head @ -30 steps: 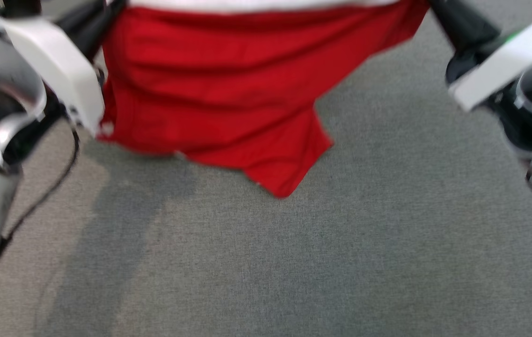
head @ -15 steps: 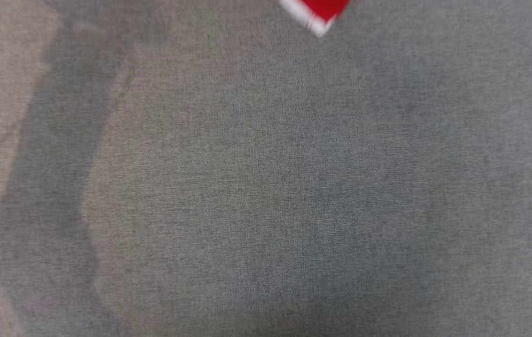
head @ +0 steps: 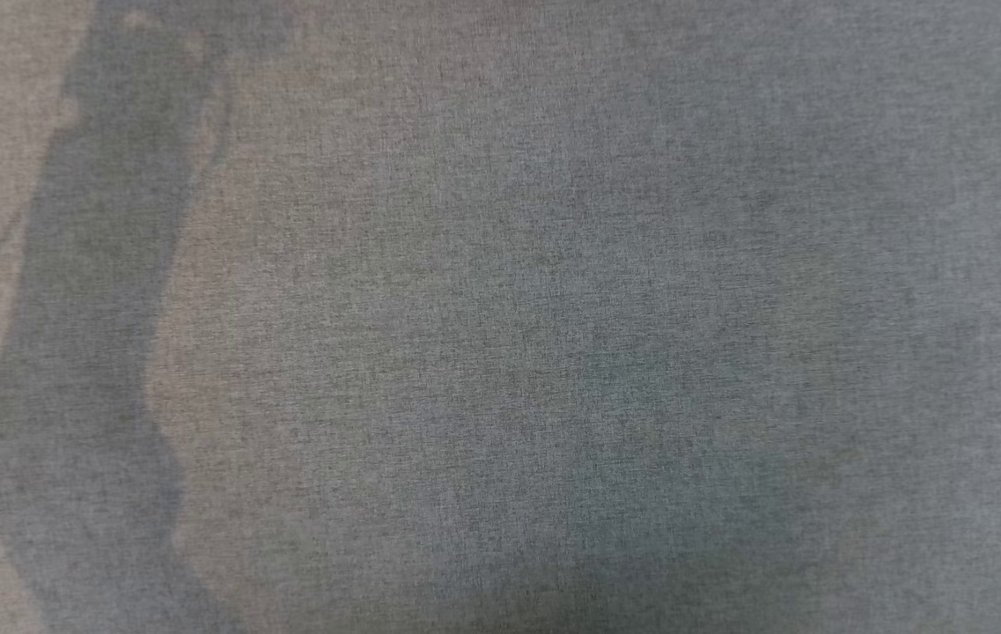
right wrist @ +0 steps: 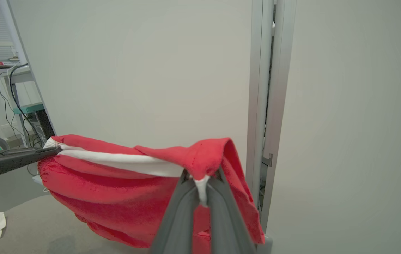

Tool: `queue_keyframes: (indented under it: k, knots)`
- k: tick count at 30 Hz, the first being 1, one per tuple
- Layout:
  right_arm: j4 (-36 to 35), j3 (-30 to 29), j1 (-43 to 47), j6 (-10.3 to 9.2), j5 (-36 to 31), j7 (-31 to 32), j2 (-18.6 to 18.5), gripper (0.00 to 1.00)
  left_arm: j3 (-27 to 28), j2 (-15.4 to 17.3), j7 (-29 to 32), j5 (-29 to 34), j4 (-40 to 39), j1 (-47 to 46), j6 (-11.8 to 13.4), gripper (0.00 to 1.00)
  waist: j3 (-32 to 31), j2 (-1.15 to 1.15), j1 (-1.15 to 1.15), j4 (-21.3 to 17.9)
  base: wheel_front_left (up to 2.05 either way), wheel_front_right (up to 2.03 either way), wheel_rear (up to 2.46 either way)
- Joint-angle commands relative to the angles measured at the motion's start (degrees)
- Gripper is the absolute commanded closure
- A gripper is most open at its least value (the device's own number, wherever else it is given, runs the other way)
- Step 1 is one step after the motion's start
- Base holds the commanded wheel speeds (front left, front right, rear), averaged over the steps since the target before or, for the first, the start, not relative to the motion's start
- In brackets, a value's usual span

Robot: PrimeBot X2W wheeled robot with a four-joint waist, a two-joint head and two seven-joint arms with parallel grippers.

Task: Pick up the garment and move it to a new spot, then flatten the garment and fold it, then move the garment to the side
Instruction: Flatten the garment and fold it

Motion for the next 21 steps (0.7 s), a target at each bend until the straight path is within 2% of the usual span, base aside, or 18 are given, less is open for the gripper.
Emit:
queue_keyframes:
  k: [1, 6, 13, 18, 21]
  knots:
    - [-0.3, 1.5, 2.1, -0.01, 0.7, 0.5, -0.7, 1.0, -1.4, 0.9, -0.3, -1.5, 0.1, 2.2, 0.1, 1.0, -0.9, 0.0, 0.0, 0.0, 0.0, 0.0, 0.0]
    - [-2.4, 8.3, 8.9, -0.01, 3.2, 3.2, -2.6, 1.0, -8.6, 3.9, -0.8, -6.1, -2.1, 9.6, 0.1, 1.0, -4.4, 0.0, 0.0, -0.3, 0.0, 0.0, 0.0]
    - [-7.7, 15.0, 19.6, 0.0, 7.9, 6.1, -5.1, 1.0, -16.4, 8.3, 0.0, -12.3, -8.9, 21.0, 0.1, 1.0, -12.9, 0.0, 0.0, -1.1, 0.0, 0.0, 0.0]
    - [-11.0, 17.5, 27.9, 0.0, 8.9, 8.9, -6.4, 1.0, -19.5, 10.3, 1.5, -16.8, -13.1, 30.5, 0.1, 1.0, -19.3, 0.0, 0.0, -1.3, 0.0, 0.0, 0.0]
    - [-12.9, 17.9, 33.2, 0.0, 9.7, 10.5, -6.7, 1.0, -19.9, 11.1, 0.8, -19.3, -15.9, 35.9, 1.5, 1.0, -22.9, 0.0, 0.0, -1.3, 0.0, 0.0, 0.0]
